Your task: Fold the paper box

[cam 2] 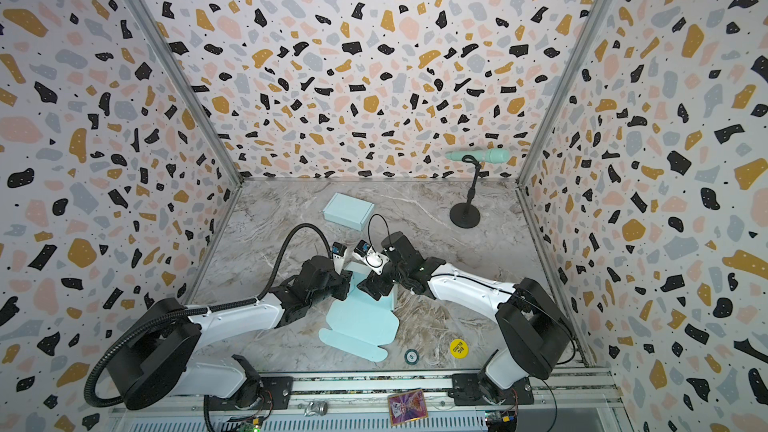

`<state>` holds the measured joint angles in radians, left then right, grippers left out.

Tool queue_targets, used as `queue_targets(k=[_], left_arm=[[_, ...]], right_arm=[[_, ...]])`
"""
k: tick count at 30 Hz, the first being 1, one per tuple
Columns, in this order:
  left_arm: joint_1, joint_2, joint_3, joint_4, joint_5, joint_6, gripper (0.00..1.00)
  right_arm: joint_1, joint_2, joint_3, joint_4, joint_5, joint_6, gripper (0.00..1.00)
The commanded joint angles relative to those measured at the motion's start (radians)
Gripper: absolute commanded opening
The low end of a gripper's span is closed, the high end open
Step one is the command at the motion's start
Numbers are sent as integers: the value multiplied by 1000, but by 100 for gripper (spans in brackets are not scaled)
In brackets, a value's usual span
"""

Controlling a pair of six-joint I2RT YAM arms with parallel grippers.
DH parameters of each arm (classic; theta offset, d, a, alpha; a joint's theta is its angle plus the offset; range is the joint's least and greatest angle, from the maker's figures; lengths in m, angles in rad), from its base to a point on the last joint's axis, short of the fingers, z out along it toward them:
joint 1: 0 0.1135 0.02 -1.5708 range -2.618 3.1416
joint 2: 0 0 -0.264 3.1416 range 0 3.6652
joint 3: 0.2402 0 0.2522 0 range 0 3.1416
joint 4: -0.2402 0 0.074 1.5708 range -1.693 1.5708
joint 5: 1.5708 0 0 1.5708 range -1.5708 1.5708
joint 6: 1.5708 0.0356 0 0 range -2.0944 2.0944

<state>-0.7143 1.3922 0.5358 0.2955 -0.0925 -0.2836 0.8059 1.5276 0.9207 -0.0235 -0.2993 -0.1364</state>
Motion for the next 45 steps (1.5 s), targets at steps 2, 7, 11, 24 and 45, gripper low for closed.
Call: queue_targets(k=[2, 7, 11, 24, 45], left_arm=[[-10, 20, -13, -15, -23, 11, 9], [-11, 3, -26, -15, -32, 2, 15], [-11, -20, -31, -18, -38, 3, 24], [-13, -185, -86, -101, -52, -16, 39], [-7, -217, -196, 182, 22, 2, 42]], right_arm=[[-8, 10, -2, 0, 48, 17, 83], [-31, 5, -2, 4, 80, 46, 75], [-33, 6, 4, -3, 87, 46, 71], [-57, 23, 8, -4, 99, 51, 60], [9, 48, 27, -27, 321, 32, 50]])
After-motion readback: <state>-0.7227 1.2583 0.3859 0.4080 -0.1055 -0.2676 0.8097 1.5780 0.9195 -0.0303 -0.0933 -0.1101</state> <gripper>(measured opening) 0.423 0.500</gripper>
